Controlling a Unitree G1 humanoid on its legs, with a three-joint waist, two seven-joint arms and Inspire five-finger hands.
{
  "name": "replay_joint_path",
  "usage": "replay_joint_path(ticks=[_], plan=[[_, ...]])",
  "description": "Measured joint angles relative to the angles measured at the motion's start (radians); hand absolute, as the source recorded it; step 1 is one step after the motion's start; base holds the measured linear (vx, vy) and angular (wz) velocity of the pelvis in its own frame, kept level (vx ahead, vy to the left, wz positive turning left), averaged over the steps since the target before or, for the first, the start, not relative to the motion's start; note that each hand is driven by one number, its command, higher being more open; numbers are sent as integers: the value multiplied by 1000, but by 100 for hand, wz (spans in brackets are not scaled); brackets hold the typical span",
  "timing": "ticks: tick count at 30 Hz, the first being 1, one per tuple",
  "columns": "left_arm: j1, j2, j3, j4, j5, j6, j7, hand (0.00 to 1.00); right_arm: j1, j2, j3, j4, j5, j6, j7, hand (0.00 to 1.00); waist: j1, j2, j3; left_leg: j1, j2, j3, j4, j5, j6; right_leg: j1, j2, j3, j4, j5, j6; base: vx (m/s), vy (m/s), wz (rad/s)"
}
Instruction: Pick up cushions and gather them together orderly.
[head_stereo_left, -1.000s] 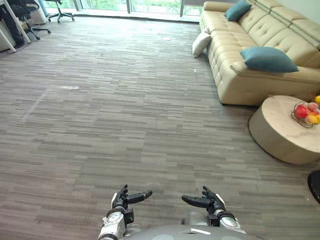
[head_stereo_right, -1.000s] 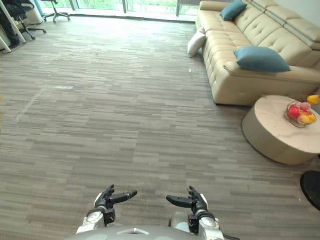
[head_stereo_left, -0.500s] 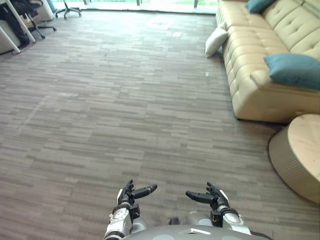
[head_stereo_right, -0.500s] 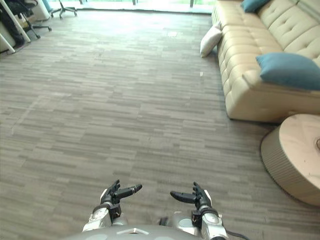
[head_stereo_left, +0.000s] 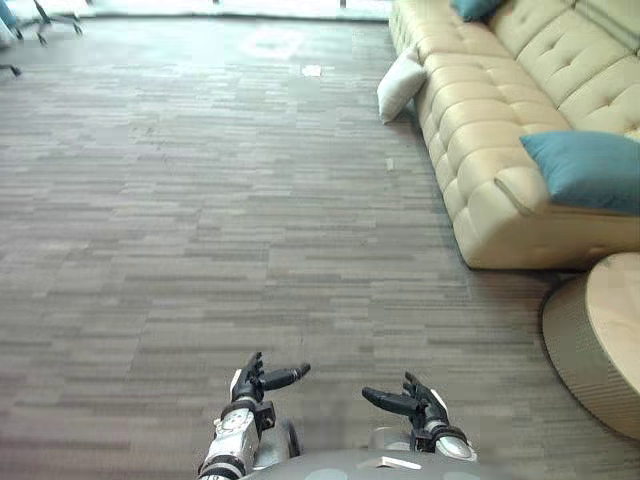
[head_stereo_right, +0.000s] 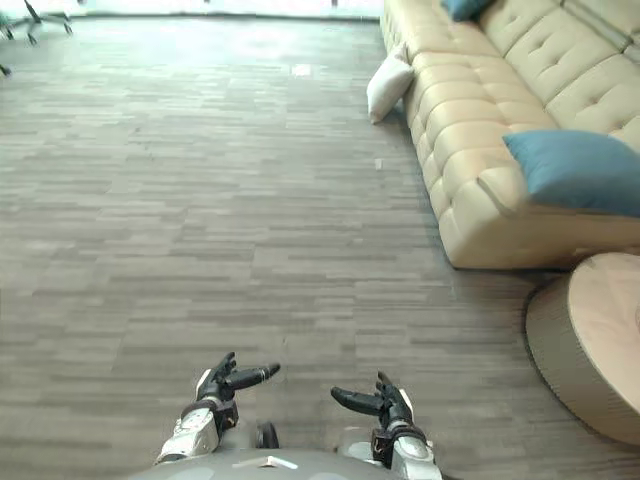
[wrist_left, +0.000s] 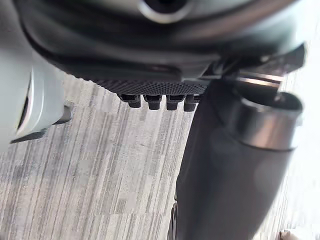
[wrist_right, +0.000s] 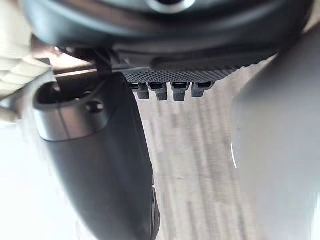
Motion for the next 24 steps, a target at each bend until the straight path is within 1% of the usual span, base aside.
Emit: replay_joint_path(ticks=[1,2,3,4,5,6,7,8,9,10,11,12,13,14,15,16,17,18,19,20,21,22,23,24], plan=[[-2,-1,3,0,1,-3,-3,100,-12,2,-4,6,-1,0,-2,100,9,11,5,4,7,-2,0,27,-24,-13,3,6,51,-30,-14,769,-305,-12],[-3,-20,4,-5,3,-3,-9,100,-17,12,-41,1,1,2,4,100,-2,-5,14,32,-6,-10,2,101,-76,-51,-33,15,205,-107,-35,557,-297,-14],[-7,-29,11,-6,4,-3,-13,100,-15,10,-62,-12,5,3,7,100,-11,-12,16,59,-11,-18,8,140,-116,-88,-62,10,337,-138,-54,744,-447,-3],[18,-31,27,-7,9,-3,-14,100,0,16,-58,-21,-1,4,6,100,-18,-8,-9,56,-1,-47,85,149,-129,-55,-41,15,247,-204,-42,716,-440,0],[17,-39,44,-5,11,-3,-19,100,8,19,-65,-23,8,4,10,100,-23,7,-10,34,28,-73,191,144,-137,-25,-13,11,245,-256,-43,661,-379,-24],[21,-53,81,-15,15,-2,-16,100,10,8,-65,-20,0,18,12,100,-12,50,-21,-97,108,-143,505,209,-155,50,67,3,178,-283,-51,457,-230,-31],[21,-58,99,-19,15,1,-21,100,11,3,-64,-18,-1,24,8,100,-8,67,-21,-186,134,-177,708,230,-171,96,101,4,144,-294,-57,693,-323,-41],[21,-56,124,-39,18,1,-24,100,15,4,-65,-4,4,33,4,100,-5,58,-12,-297,163,-182,942,214,-178,177,129,4,95,-304,-70,466,-215,-20],[21,-47,125,-54,18,0,-23,100,13,8,-64,6,7,37,1,100,-4,47,-6,-349,168,-172,1034,196,-170,234,138,7,58,-307,-75,578,-260,-13],[21,-39,130,-79,19,0,-24,100,23,17,-61,8,10,42,-2,100,-2,24,0,-434,163,-144,1117,157,-135,333,155,18,-25,-305,-74,451,-188,-14],[21,-27,128,-106,17,-9,-24,100,31,23,-56,14,10,41,-3,100,9,-1,2,-528,136,-95,1098,104,-98,427,163,38,-120,-299,-72,559,-228,-14],[21,-26,127,-109,17,-13,-24,100,32,24,-55,17,11,41,-3,100,12,-2,1,-539,131,-87,1086,95,-94,440,164,42,-131,-299,-72,664,-204,-51],[19,-39,120,-141,0,-33,-31,100,22,19,-55,50,11,44,-3,100,35,-7,7,-611,86,-4,925,19,-53,526,168,90,-210,-289,-56,686,-129,-61],[17,-46,120,-149,-2,-37,-34,100,17,17,-53,62,11,46,-3,100,47,-3,8,-629,71,25,855,4,-32,548,166,109,-227,-289,-55,827,-79,-110],[12,-65,120,-159,-5,-53,-41,100,11,15,-36,73,11,54,-2,100,57,5,13,-675,2,72,592,21,0,606,161,162,-265,-296,-39,616,11,-89],[11,-71,120,-160,-8,-54,-42,100,11,10,-27,73,10,54,0,100,57,10,13,-687,-24,77,471,50,11,625,160,182,-279,-298,-34,496,40,-96],[10,-79,120,-164,-11,-55,-43,100,11,4,-9,70,6,52,0,100,58,18,13,-704,-49,86,311,111,22,653,166,214,-297,-301,-29,528,64,-98],[9,-82,119,-167,-12,-59,-44,100,17,3,2,71,0,51,0,100,78,21,7,-710,-65,69,223,264,78,686,179,279,-316,-302,-28,714,88,-102],[10,-82,120,-162,-13,-58,-44,100,19,5,9,73,0,51,-1,100,86,16,-1,-708,-71,58,217,321,107,689,175,303,-314,-302,-28,768,81,-90],[-6,-65,119,-146,-13,-53,-39,100,24,25,19,78,0,49,-4,100,76,-41,-20,-689,-105,65,201,330,113,686,128,332,-299,-291,-23,947,33,-36],[-25,-49,129,-141,-15,-43,-36,100,16,47,9,77,-2,58,-1,100,70,-41,-1,-713,-51,79,355,250,169,682,153,375,-229,-195,15,785,19,-23],[-26,-48,139,-145,-13,-54,-41,100,15,45,-5,71,-12,61,7,100,77,-37,1,-729,-20,100,449,210,231,687,173,385,-203,-157,29,756,50,-1],[-22,-40,152,-143,-16,-57,-43,100,43,53,-16,67,-18,57,6,100,80,-60,-9,-730,-41,137,539,148,228,686,169,381,-101,-114,36,631,216,18],[6,-38,145,-140,-18,-54,-35,100,84,37,-20,68,-9,42,0,100,77,-78,-55,-622,-117,167,406,122,270,614,162,369,173,-17,184,611,243,28]])
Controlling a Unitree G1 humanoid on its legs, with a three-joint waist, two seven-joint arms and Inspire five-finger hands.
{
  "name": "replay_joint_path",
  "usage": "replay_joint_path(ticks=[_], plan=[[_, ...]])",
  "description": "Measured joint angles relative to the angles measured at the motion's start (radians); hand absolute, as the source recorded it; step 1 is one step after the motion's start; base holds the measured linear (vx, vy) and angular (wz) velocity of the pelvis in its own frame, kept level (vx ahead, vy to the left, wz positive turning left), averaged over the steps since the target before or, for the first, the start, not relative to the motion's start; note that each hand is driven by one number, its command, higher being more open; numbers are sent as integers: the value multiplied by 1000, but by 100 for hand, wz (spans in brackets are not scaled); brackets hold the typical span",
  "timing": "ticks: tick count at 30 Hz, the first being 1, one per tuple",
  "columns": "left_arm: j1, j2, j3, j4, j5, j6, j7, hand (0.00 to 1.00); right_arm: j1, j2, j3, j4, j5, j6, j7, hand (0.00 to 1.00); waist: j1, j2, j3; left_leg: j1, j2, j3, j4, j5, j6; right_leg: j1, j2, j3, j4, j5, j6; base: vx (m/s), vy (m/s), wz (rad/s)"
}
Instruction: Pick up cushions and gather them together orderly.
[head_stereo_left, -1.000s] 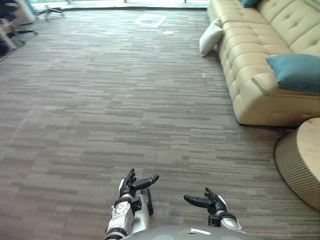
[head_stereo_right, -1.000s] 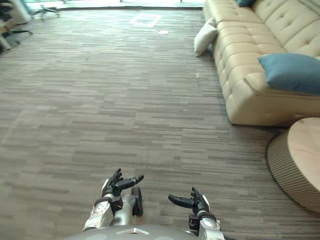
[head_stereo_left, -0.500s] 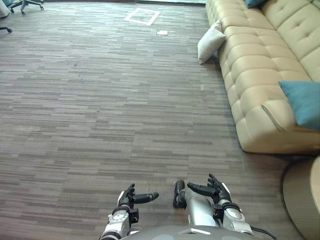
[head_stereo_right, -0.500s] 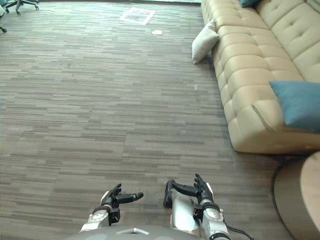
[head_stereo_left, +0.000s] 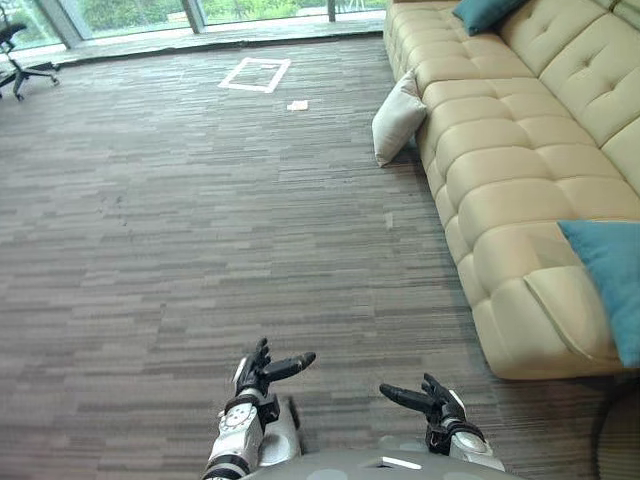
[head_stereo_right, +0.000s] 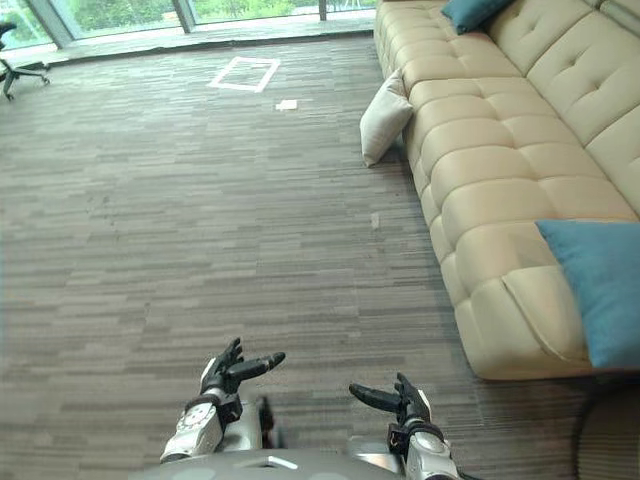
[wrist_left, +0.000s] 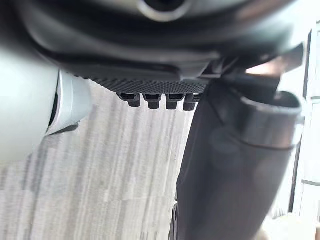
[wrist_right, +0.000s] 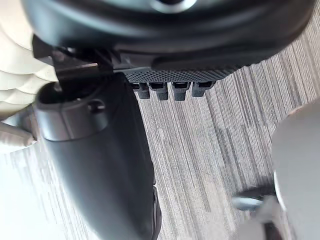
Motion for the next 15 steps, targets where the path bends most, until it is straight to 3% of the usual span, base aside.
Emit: replay_joint_path(ticks=[1,2,3,4,5,6,8,9,10,11,12,13,15], plan=[[16,16,-20,15,0,1,2,100,-4,-2,9,8,-1,-12,-2,100,-3,-12,-17,62,-12,-23,-41,-68,-121,-55,-2,-3,153,57,106,714,203,36],[2,45,-34,54,1,13,1,100,-8,2,17,-3,-1,-22,-2,100,-13,-44,-14,109,-48,-30,-54,-102,-118,-148,-52,-14,348,52,123,625,43,23],[-14,47,-34,91,4,31,7,100,-29,-18,27,-12,-2,-22,-1,100,-26,-30,0,172,-62,-41,-79,-129,-119,-257,-135,-88,508,-2,35,628,-11,22],[-19,43,-33,103,4,41,12,100,-38,-25,30,-15,-3,-21,-1,100,-32,-19,11,217,-63,-47,-103,-140,-128,-299,-172,-124,555,-40,-24,641,-16,-2],[-18,36,-36,110,4,51,18,100,-39,-27,15,-39,15,-14,8,100,-34,17,33,303,-59,-54,-166,-150,-143,-380,-205,-153,588,-94,-92,668,-40,-3],[-11,36,-49,114,4,52,21,100,-43,-31,8,-68,18,-18,10,100,-42,47,45,384,-47,-69,-225,-152,-152,-447,-210,-174,560,-146,-109,815,-104,7],[0,38,-63,127,4,53,21,100,-63,-48,8,-70,14,-31,10,100,-64,80,56,476,-10,-82,-265,-151,-161,-521,-192,-193,441,-225,-141,622,-150,40],[12,43,-67,128,4,54,22,100,-69,-52,8,-71,13,-33,10,100,-66,90,55,527,22,-98,-273,-150,-163,-581,-178,-207,215,-234,-132,550,-195,72],[20,52,-70,127,4,53,22,100,-67,-46,11,-71,10,-32,10,100,-70,71,44,558,35,-115,-283,-156,-181,-607,-178,-203,-12,-183,-99,1006,-409,95],[27,65,-76,127,6,54,21,100,-62,-34,12,-69,13,-30,10,100,-80,44,31,598,32,-149,-299,-176,-225,-604,-175,-193,-136,11,-111,758,-356,66],[30,56,-72,145,10,56,24,100,-81,-44,9,-53,7,-24,10,100,-68,86,24,622,84,-168,-313,-171,-236,-591,-136,-210,-114,-24,-141,904,-447,23],[29,40,-65,139,19,56,17,100,-81,-40,9,-61,5,-27,6,100,-52,92,15,607,103,-183,-285,-127,-249,-592,-110,-204,-94,-69,-160,575,-315,-15],[24,17,-53,126,28,56,18,100,-79,-29,10,-61,-3,-18,6,100,-57,91,14,571,131,-191,-163,-65,-300,-568,-103,-225,-65,-125,-195,603,-351,1]])
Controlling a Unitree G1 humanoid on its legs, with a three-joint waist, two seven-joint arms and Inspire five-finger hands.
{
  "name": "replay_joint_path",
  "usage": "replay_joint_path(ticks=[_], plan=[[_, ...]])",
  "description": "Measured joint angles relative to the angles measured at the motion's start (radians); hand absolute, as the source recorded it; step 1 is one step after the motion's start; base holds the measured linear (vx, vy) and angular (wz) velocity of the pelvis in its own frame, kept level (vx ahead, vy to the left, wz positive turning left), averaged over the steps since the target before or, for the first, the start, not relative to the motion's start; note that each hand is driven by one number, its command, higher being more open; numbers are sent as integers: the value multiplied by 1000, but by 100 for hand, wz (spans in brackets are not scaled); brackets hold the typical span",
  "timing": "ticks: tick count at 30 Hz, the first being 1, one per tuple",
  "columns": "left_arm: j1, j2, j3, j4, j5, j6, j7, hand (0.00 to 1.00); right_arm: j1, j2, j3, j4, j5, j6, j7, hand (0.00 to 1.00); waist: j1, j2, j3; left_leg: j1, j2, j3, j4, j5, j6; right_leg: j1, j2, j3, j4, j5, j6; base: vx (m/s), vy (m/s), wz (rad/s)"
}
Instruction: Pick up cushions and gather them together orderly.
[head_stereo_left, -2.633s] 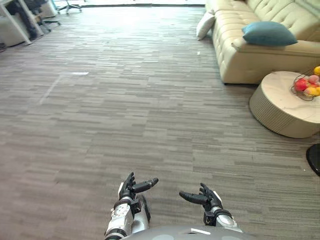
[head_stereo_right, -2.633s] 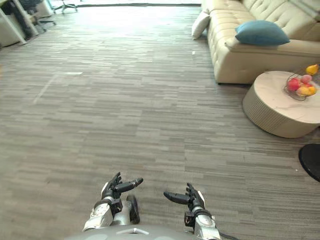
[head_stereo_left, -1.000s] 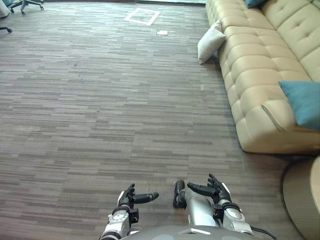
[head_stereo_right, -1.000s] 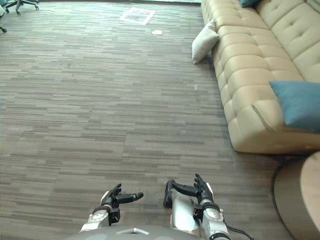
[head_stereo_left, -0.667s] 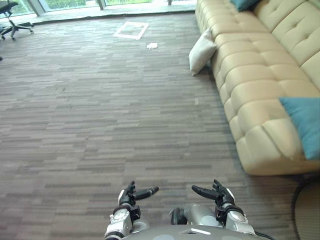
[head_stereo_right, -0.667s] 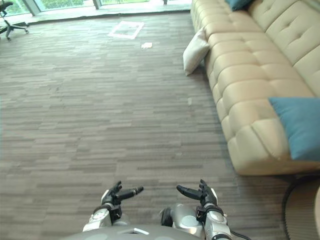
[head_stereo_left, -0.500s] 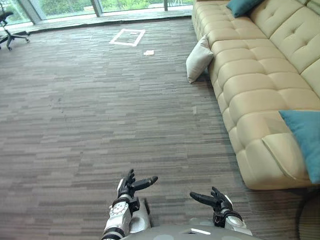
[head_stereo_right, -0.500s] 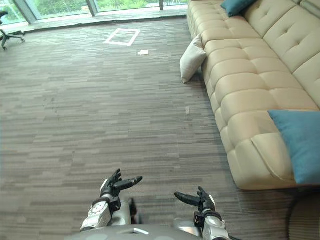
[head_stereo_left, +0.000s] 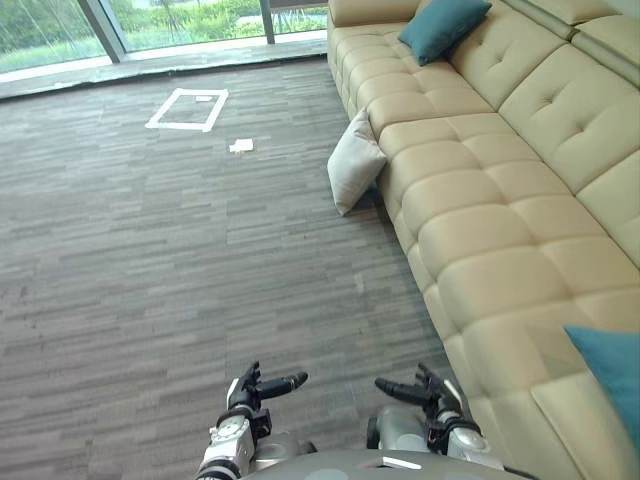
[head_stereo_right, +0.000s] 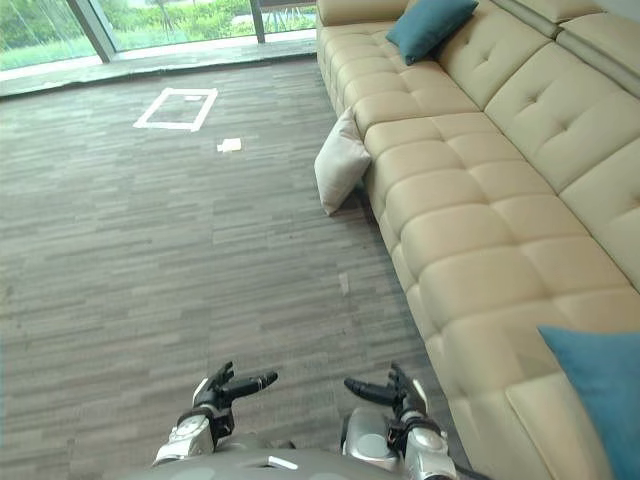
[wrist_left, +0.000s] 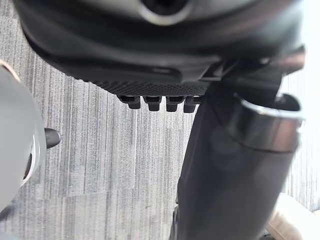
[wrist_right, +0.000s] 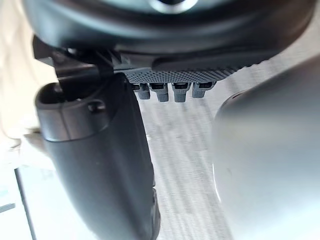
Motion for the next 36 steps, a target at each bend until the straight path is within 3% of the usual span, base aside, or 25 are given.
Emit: replay_joint_path(ticks=[1,2,3,5,6,7,9,10,12,14,15,16,17,18,20,21,23,25,27,29,30,32,33,35,36], plan=[[-12,-11,23,-2,4,0,0,100,8,-2,0,-6,-6,23,2,100,-5,1,0,-68,19,-49,189,54,-33,55,7,-7,-29,-26,-9,596,-328,18],[-15,-34,45,-19,10,0,-2,100,19,0,-1,-10,-6,30,-2,100,-4,4,-1,-142,45,-80,406,62,-64,123,23,-15,-76,-31,-14,506,-248,16],[-14,-45,59,-32,12,-2,-3,100,26,1,1,-12,-5,30,-1,100,-4,3,0,-180,59,-75,513,58,-70,162,31,-18,-100,-33,-17,379,-172,10],[-7,-65,72,-63,12,-2,-6,100,47,7,11,-22,-5,28,-2,100,1,-4,-7,-279,114,-21,708,47,-59,265,50,-22,-182,-55,-14,351,-126,10],[-6,-65,70,-77,12,-1,-11,100,50,12,14,-19,-4,30,-2,100,2,-12,-11,-353,153,29,745,27,-28,325,60,-25,-236,-59,-9,324,-101,9],[-6,-65,71,-81,12,-1,-11,100,51,15,13,-19,-4,31,-3,100,4,-14,-13,-377,159,44,733,18,-25,341,61,-27,-250,-60,-9,191,-47,8],[-11,-63,71,-88,12,-3,-7,100,50,20,4,0,2,34,-4,100,13,-22,-14,-438,147,99,556,-45,-10,409,48,-27,-304,-55,-1,235,-2,1],[-13,-63,71,-90,12,-3,-7,100,53,26,-11,1,3,37,-9,100,19,-23,-14,-452,123,112,394,-54,-11,447,35,-27,-335,-53,9,231,49,-2],[-16,-64,69,-90,12,-5,-6,100,57,27,-11,1,4,38,-11,100,25,-25,-13,-458,96,112,247,-49,-13,471,21,-25,-356,-54,21,232,122,0],[-17,-65,67,-86,12,-11,-3,100,61,27,-13,6,5,37,-13,100,27,-25,-15,-477,40,88,-19,17,-17,504,-15,-24,-382,-79,65,249,201,-1],[-17,-65,67,-86,12,-11,-1,100,62,22,-12,13,6,37,-14,100,27,-19,-18,-479,38,93,-66,40,-16,515,-21,-20,-381,-94,85,420,358,-7],[-15,-61,68,-79,12,-10,0,100,59,20,-13,20,11,37,-20,100,28,-14,-24,-474,34,95,-70,93,6,539,-33,-15,-368,-131,116,269,228,-7],[-15,-58,68,-79,12,-9,0,100,59,22,-13,22,11,37,-21,100,29,-19,-27,-474,26,97,-59,114,13,545,-43,-15,-361,-142,125,461,356,-9],[-11,-50,67,-75,13,-9,0,100,75,27,-13,26,12,36,-21,100,28,-30,-51,-473,-10,98,-28,146,45,545,-84,1,-304,-168,149,330,244,-15],[-12,-34,38,-38,22,-9,1,100,70,31,-11,40,12,33,-20,100,26,-47,-76,-433,-63,98,-57,141,61,439,-144,57,-49,-162,153,461,364,-6],[-13,-5,11,-29,26,-8,-1,100,68,34,-11,43,11,32,-20,100,22,-75,-80,-391,-105,97,-93,131,70,376,-186,76,107,-121,159,432,331,20],[-14,13,-20,-18,31,-5,-4,100,64,42,-9,52,11,31,-17,100,21,-88,-76,-337,-139,87,-133,119,83,322,-222,77,263,-43,156,486,266,32],[-15,46,-22,11,31,0,0,100,51,42,-9,62,-1,17,-16,100,8,-89,-69,-229,-149,54,-180,91,97,279,-212,31,397,-103,122,427,165,43],[-7,61,-33,48,32,1,1,100,47,32,-9,51,0,3,-12,100,-17,-53,-66,-159,-111,10,-212,80,87,229,-147,-73,319,-167,94,439,66,65],[-6,69,-61,62,33,5,-1,100,45,20,-10,38,0,-4,-9,100,-20,-34,-53,-130,-85,-15,-222,80,86,184,-101,-116,164,-176,86,368,-18,61],[-3,72,-61,63,33,12,-2,100,43,18,-11,34,1,-4,-9,100,-22,-34,-48,-114,-75,-24,-225,80,86,154,-77,-106,6,-156,99,341,-94,57],[-2,77,-60,63,34,12,-3,100,40,20,-11,31,1,-3,-10,100,-25,-45,-39,-94,-74,-27,-227,71,71,155,-68,-91,-151,-81,105,298,-132,61],[-1,87,-51,69,55,11,-4,100,41,30,-20,32,6,-3,-6,100,-27,-65,-28,-56,-78,-17,-230,24,3,183,-61,-72,-255,131,66,312,-173,45],[8,59,-34,72,55,12,-4,100,21,18,-37,44,0,-3,-12,100,-22,-20,-21,-32,-26,23,-254,6,-20,188,-10,-75,-261,122,66,296,-175,3],[12,46,-26,71,57,12,-4,100,18,15,-43,44,-6,-3,-12,100,-22,-11,-17,-28,-16,37,-263,6,-23,186,1,-75,-261,116,63,233,-164,-24]])
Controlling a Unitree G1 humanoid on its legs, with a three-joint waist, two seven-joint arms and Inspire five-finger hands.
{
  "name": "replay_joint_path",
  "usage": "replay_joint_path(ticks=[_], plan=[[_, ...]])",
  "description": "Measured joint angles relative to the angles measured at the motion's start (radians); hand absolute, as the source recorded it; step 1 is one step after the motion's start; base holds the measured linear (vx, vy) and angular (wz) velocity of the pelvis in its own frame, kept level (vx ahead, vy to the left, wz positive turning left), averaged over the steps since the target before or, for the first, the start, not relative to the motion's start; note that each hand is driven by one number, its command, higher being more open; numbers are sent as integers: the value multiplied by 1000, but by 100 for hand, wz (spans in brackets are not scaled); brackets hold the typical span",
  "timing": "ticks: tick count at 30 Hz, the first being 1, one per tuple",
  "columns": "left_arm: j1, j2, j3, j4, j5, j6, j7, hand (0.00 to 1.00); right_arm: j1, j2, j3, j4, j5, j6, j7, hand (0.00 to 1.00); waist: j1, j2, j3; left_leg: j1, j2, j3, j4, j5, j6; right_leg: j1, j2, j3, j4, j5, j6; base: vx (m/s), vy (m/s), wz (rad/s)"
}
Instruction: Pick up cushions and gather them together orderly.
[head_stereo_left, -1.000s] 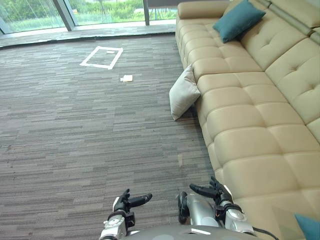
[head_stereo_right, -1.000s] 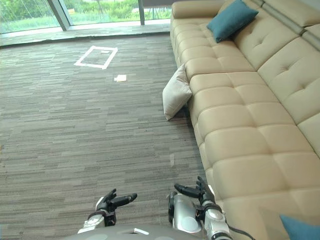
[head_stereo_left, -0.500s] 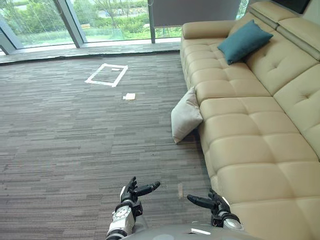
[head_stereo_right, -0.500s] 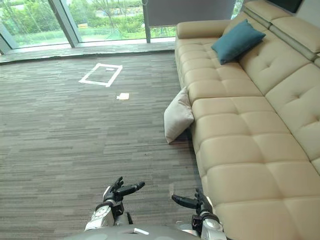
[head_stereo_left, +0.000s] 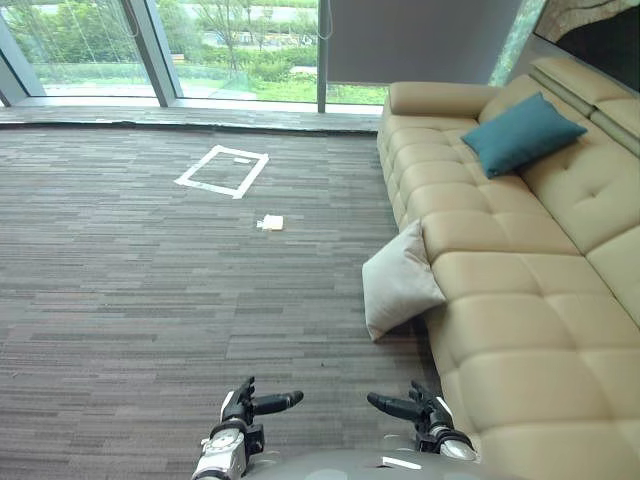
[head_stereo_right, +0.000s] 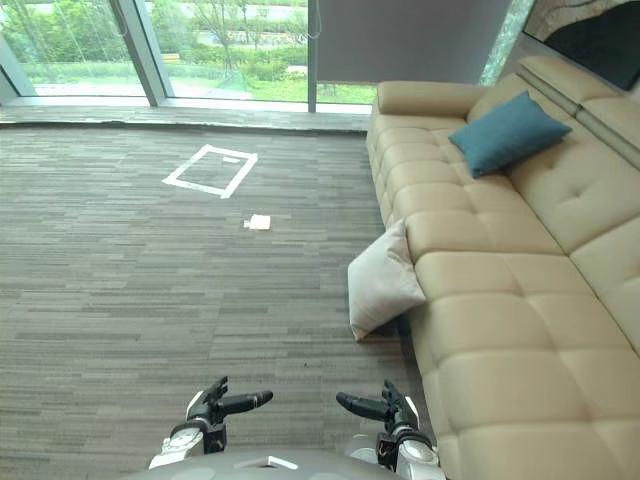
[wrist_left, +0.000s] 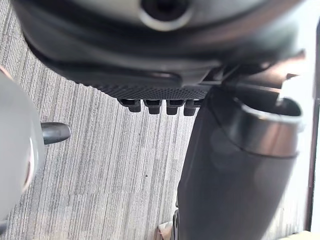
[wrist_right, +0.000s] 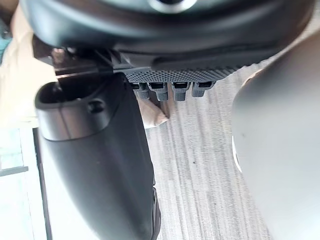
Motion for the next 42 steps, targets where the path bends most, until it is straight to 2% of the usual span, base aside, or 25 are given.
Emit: replay_joint_path(ticks=[1,3,9,10,12,14,15,17,19,21,22,23,24,25,26,28,31,32,33,34,36,37,39,41,42], plan=[[0,-8,14,-3,11,0,-3,100,-3,-4,-6,-2,1,4,3,100,-2,8,6,10,11,23,-17,8,-10,-5,16,3,5,-11,-7,223,-177,-26],[0,-2,19,-12,14,0,-5,100,-10,-2,-6,-1,1,14,-5,100,-6,-2,15,31,21,50,-31,14,-18,-10,29,5,35,-44,-18,108,-102,-18],[3,-4,57,-43,17,-1,-11,100,4,20,-10,-14,1,19,-8,100,-9,-36,7,36,10,60,12,22,-16,-7,-3,-11,94,-129,-21,41,-24,12],[10,-3,65,-55,16,-1,-10,100,9,24,-10,-16,1,22,-8,100,-8,-45,-1,6,8,59,74,21,-16,-3,-15,-10,90,-132,-20,53,-25,17],[19,-6,103,-94,16,-1,-10,100,28,29,-2,-39,1,32,-7,100,-5,-55,-15,-169,50,18,431,8,-33,35,-26,-10,35,-128,-14,54,-67,19],[36,-30,127,-127,15,-2,-8,100,41,9,17,-59,1,34,-6,100,4,-15,-17,-296,133,-13,717,51,-61,79,11,-5,10,-127,-14,79,-6,-16],[54,-36,143,-139,12,-12,0,100,41,6,17,-59,1,37,-9,100,5,0,-21,-316,174,-4,824,48,-39,113,24,9,7,-135,-26,129,95,-30],[61,-39,142,-149,13,-15,1,100,41,9,20,-60,1,39,-10,100,6,-3,-22,-324,181,19,844,14,-16,141,23,28,-5,-141,-29,130,111,-37],[63,-42,143,-155,13,-24,3,100,53,15,20,-60,1,41,-9,100,32,-13,-27,-333,167,89,738,-56,13,156,8,103,-25,-141,-28,147,154,-78],[58,-42,144,-162,13,-24,4,100,55,17,15,-61,8,44,-13,100,41,-20,-23,-380,137,58,563,-72,20,165,-23,174,-37,-147,-17,195,255,-78],[55,-40,144,-161,13,-24,5,100,57,17,15,-61,8,44,-14,100,45,-23,-23,-385,122,33,510,-68,14,168,-35,186,-35,-152,-4,238,330,-80],[55,-41,143,-154,12,-24,8,100,66,14,15,-63,8,41,-17,100,49,-19,-24,-388,86,-31,338,-35,-5,168,-59,224,-15,-180,45,170,231,-57],[55,-42,143,-153,12,-24,8,100,66,14,15,-64,8,41,-17,100,49,-17,-24,-388,86,-33,325,-29,-5,168,-60,228,-13,-183,50,313,394,-71],[62,-50,143,-145,8,-22,9,100,73,3,15,-72,9,41,-17,100,52,7,-33,-393,90,-47,270,60,-11,167,-60,252,13,-205,87,248,282,-48],[64,-40,145,-142,-2,-19,11,100,77,6,14,-63,9,42,-20,100,54,4,-49,-391,72,-37,295,82,-7,170,-80,278,26,-222,114,381,414,-51],[60,-14,143,-140,0,-20,13,100,100,47,18,-68,9,42,-17,100,51,-55,-87,-389,6,-1,323,15,16,169,-155,303,28,-234,124,380,346,-23],[44,-6,141,-117,13,-14,13,100,100,58,32,-70,0,41,-18,100,49,-68,-93,-352,-31,33,334,-42,40,139,-195,325,129,-229,121,309,281,-20],[45,-4,140,-102,13,-11,13,100,96,51,37,-75,-1,36,-11,100,52,-63,-89,-311,-39,62,326,-65,47,86,-203,341,261,-213,105,322,273,-65],[53,-1,139,-92,6,-9,20,100,80,41,39,-73,-1,31,-5,100,52,-59,-87,-249,-40,110,285,-71,49,3,-207,339,423,-154,104,381,310,-72],[55,1,137,-91,7,-9,23,100,74,36,38,-71,-1,31,-5,100,52,-56,-86,-228,-40,121,269,-71,49,-18,-206,332,469,-147,107,365,239,-79],[56,2,111,-74,6,-10,24,100,52,28,45,-66,0,21,-8,100,43,-46,-80,-120,-30,177,178,-67,44,-109,-188,201,626,-222,69,328,86,-66],[55,2,111,-73,6,-10,24,100,51,28,45,-66,-1,21,-8,100,42,-46,-80,-117,-30,177,177,-67,44,-110,-186,198,627,-224,69,357,-9,-53],[37,6,51,-37,6,-10,21,100,15,6,78,-54,-4,18,-6,100,23,-18,-63,-51,15,233,130,-61,35,-173,-116,-23,552,-288,2,370,-65,-55],[28,4,51,-23,4,-9,18,100,-2,1,80,-43,-7,19,-6,100,23,-11,-55,-26,28,260,120,-61,33,-197,-72,-129,404,-280,-24,400,-134,-63],[28,23,50,-20,5,-10,7,100,1,2,84,-23,-19,21,-7,100,19,-38,-43,8,-10,264,116,-64,18,-175,-47,-159,180,-103,-149,442,-164,-72]])
